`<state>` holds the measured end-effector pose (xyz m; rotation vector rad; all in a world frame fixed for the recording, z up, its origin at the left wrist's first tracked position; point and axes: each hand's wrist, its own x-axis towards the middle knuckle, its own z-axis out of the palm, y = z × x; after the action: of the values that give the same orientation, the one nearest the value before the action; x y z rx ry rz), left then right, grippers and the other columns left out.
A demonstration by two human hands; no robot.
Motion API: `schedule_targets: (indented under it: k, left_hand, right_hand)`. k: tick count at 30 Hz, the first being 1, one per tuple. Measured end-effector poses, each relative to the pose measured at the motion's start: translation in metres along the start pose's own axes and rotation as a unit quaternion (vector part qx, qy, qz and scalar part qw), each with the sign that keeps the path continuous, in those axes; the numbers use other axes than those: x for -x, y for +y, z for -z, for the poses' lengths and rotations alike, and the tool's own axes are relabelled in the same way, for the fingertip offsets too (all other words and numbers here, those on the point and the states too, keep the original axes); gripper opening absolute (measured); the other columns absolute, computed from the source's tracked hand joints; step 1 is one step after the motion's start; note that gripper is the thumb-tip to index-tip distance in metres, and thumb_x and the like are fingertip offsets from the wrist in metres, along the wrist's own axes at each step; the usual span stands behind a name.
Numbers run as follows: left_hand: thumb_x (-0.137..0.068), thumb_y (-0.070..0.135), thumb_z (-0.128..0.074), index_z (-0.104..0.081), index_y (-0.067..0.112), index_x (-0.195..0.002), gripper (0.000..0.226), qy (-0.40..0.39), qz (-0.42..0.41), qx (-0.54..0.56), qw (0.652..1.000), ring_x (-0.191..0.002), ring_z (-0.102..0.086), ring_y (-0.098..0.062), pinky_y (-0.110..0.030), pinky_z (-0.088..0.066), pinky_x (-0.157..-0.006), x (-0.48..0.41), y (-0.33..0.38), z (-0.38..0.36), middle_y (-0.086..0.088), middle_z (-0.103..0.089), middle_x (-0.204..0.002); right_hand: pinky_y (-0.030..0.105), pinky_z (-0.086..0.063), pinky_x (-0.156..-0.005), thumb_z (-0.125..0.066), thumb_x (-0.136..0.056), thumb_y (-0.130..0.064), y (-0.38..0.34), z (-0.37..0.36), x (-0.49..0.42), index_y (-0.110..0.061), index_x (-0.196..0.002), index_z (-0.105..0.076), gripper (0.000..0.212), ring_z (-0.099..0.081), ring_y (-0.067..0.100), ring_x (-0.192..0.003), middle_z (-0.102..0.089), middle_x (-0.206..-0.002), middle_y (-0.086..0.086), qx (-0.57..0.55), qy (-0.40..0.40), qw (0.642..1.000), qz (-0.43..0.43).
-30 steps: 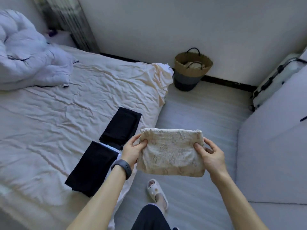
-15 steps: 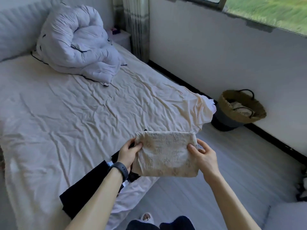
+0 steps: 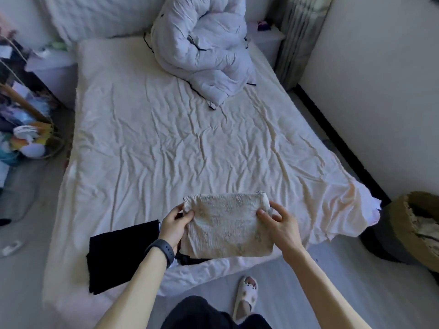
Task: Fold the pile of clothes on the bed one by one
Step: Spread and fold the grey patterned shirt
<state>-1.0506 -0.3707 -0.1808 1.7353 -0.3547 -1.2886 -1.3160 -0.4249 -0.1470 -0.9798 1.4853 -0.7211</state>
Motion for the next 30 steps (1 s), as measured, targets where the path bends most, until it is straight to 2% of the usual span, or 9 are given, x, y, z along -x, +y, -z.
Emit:
schedule_targets:
  k: [3,5,10,13,15,21,24,26,30]
  left_hand:
    - [-0.094,0.017,-0.068,-0.060,0.021,-0.124,0.031,0.052,0.013,0.000,0.999,-0.116,-0.060,-0.021,-0.040,-0.046,-0.104,0.004,-0.021,0.003,0.001,-0.066,-0.117]
    - [-0.097,0.016,-0.064,-0.053,0.024,-0.127,0.033,0.084,0.036,0.009,0.996,-0.111,-0.054,-0.016,-0.031,-0.040,-0.096,0.008,-0.042,0.006,0.008,-0.060,-0.108]
    - [-0.095,0.021,-0.068,-0.058,0.011,-0.134,0.042,0.135,0.117,-0.015,0.984,-0.110,-0.062,-0.022,-0.034,-0.048,-0.096,0.004,-0.101,0.019,-0.007,-0.065,-0.125]
    - [-0.096,0.019,-0.065,-0.059,0.009,-0.125,0.031,0.146,0.150,-0.028,0.977,-0.086,-0.063,-0.016,-0.028,-0.049,-0.078,-0.011,-0.116,0.023,-0.001,-0.066,-0.096]
    - [-0.097,0.021,-0.064,-0.057,0.009,-0.126,0.032,0.145,0.157,-0.046,0.976,-0.077,-0.058,-0.011,-0.022,-0.045,-0.068,-0.032,-0.121,0.024,0.002,-0.061,-0.086]
    - [-0.102,0.027,-0.055,-0.048,0.013,-0.139,0.040,0.132,0.116,-0.114,0.978,-0.079,-0.054,-0.008,-0.028,-0.042,-0.067,-0.109,-0.118,0.019,0.009,-0.056,-0.097]
    - [-0.103,0.030,-0.053,-0.049,0.013,-0.136,0.038,0.122,0.107,-0.145,0.976,-0.081,-0.056,-0.008,-0.024,-0.041,-0.063,-0.146,-0.127,0.018,0.001,-0.059,-0.116]
    - [-0.103,0.030,-0.053,-0.050,0.013,-0.134,0.036,0.118,0.111,-0.156,0.974,-0.082,-0.057,-0.010,-0.022,-0.040,-0.061,-0.160,-0.137,0.015,-0.003,-0.060,-0.112]
    - [-0.102,0.030,-0.054,-0.048,0.014,-0.139,0.041,0.105,0.128,-0.164,0.973,-0.096,-0.056,-0.018,-0.027,-0.040,-0.078,-0.179,-0.155,0.011,-0.001,-0.057,-0.112]
  right_hand:
    - [0.021,-0.056,-0.058,-0.073,-0.094,-0.028,0.010,-0.007,-0.023,-0.034,-0.120,-0.064,0.028,-0.073,0.007,-0.072,-0.077,-0.090,-0.003,0.030,-0.058,0.998,-0.025]
    - [0.019,-0.055,-0.056,-0.072,-0.094,-0.029,0.023,-0.013,-0.033,-0.034,-0.120,-0.064,0.027,-0.073,0.006,-0.073,-0.076,-0.093,-0.002,0.068,-0.093,0.992,-0.046]
    - [0.029,-0.059,-0.066,-0.071,-0.094,-0.032,0.065,-0.031,-0.048,-0.032,-0.121,-0.065,0.027,-0.074,0.015,-0.083,-0.076,-0.094,-0.001,0.134,-0.138,0.975,-0.112]
    - [0.025,-0.054,-0.064,-0.068,-0.096,-0.027,0.078,-0.045,-0.057,-0.034,-0.111,-0.062,0.018,-0.069,0.013,-0.085,-0.071,-0.094,-0.004,0.150,-0.142,0.969,-0.133]
    - [0.021,-0.048,-0.061,-0.066,-0.098,-0.026,0.085,-0.058,-0.074,-0.037,-0.111,-0.055,0.021,-0.064,0.007,-0.085,-0.066,-0.093,-0.010,0.150,-0.137,0.969,-0.137]
    - [0.030,-0.050,-0.067,-0.068,-0.096,-0.030,0.100,-0.091,-0.139,-0.036,-0.119,-0.054,0.027,-0.063,0.008,-0.086,-0.065,-0.097,-0.008,0.152,-0.095,0.973,-0.142]
    - [0.028,-0.050,-0.064,-0.069,-0.096,-0.034,0.115,-0.101,-0.167,-0.036,-0.128,-0.056,0.034,-0.064,0.009,-0.087,-0.066,-0.101,-0.004,0.157,-0.089,0.973,-0.143]
    - [0.026,-0.051,-0.066,-0.068,-0.096,-0.035,0.128,-0.102,-0.180,-0.035,-0.128,-0.056,0.035,-0.064,0.009,-0.089,-0.065,-0.102,-0.005,0.164,-0.093,0.970,-0.150]
    - [0.036,-0.058,-0.079,-0.069,-0.096,-0.031,0.150,-0.103,-0.197,-0.035,-0.125,-0.059,0.031,-0.068,0.017,-0.094,-0.069,-0.106,-0.003,0.163,-0.091,0.969,-0.165]
